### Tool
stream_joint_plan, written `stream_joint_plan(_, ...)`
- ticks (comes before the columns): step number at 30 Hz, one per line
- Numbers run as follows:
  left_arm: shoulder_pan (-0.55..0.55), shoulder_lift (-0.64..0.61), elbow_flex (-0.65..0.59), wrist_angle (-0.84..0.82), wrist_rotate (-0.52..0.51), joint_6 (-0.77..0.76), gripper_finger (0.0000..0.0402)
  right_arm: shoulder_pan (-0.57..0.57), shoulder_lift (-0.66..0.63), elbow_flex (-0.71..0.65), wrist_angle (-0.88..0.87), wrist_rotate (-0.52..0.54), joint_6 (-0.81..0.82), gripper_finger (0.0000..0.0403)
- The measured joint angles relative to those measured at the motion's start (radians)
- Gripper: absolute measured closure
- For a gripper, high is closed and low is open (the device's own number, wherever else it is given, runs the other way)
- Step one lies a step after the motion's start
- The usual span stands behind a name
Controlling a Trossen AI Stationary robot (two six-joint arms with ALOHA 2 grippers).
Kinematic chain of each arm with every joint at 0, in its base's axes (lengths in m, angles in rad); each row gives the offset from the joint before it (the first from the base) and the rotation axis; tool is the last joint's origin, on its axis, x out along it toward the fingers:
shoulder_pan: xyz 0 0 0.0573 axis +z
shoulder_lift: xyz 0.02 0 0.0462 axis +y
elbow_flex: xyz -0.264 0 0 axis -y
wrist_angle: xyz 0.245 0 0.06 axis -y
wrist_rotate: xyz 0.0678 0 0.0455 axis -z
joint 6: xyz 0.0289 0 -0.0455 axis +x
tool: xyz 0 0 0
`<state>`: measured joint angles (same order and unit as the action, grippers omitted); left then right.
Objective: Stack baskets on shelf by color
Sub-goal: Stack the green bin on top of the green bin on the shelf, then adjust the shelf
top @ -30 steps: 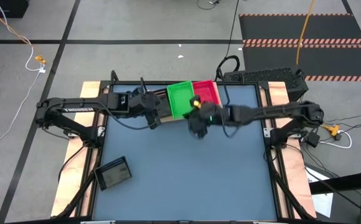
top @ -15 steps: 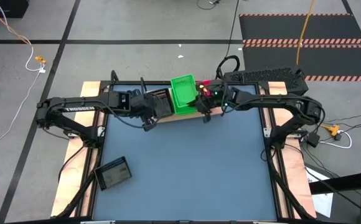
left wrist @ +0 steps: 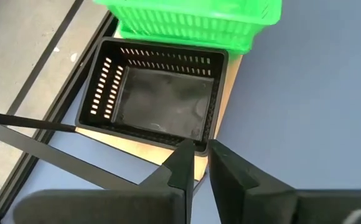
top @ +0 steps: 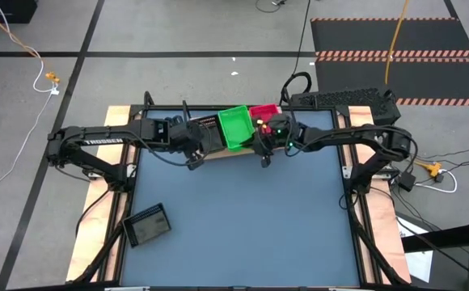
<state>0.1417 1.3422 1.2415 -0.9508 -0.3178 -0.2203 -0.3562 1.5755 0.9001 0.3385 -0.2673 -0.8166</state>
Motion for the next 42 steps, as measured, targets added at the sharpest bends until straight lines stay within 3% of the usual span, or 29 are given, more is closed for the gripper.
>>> stream_joint_plan(9,0.000,0.000,0.000,0.001,-0.015,0.000,0.0366,-0.010,0.006,0.000,0.008,0.005,0.082,0.0381)
stream_joint_plan(16,-0.001,0.000,0.000,-0.043,-0.015,-0.028,0.0366,-0.011,0.004,0.000,0.008,0.011,0.166,0.0315)
stream_joint_plan(20,-0.016,0.000,0.000,-0.051,-0.016,-0.054,0.0366,-0.009,0.004,0.001,0.004,0.121,0.172,0.0264)
stream_joint_plan(24,-0.072,-0.001,-0.014,-0.072,-0.032,-0.117,0.0367,0.017,0.004,0.002,0.026,0.220,0.306,0.0231)
stream_joint_plan(31,-0.141,0.000,-0.193,-0.065,-0.070,-0.170,0.0367,0.171,0.003,-0.060,0.081,0.214,0.419,0.0213)
stream_joint_plan(36,-0.079,0.000,-0.302,0.035,-0.077,-0.140,0.0367,0.309,0.003,-0.124,0.271,0.214,0.404,0.0217)
stream_joint_plan(42,0.019,0.000,-0.319,0.127,-0.075,-0.057,0.0367,0.396,0.003,-0.161,0.380,0.284,0.329,0.0217)
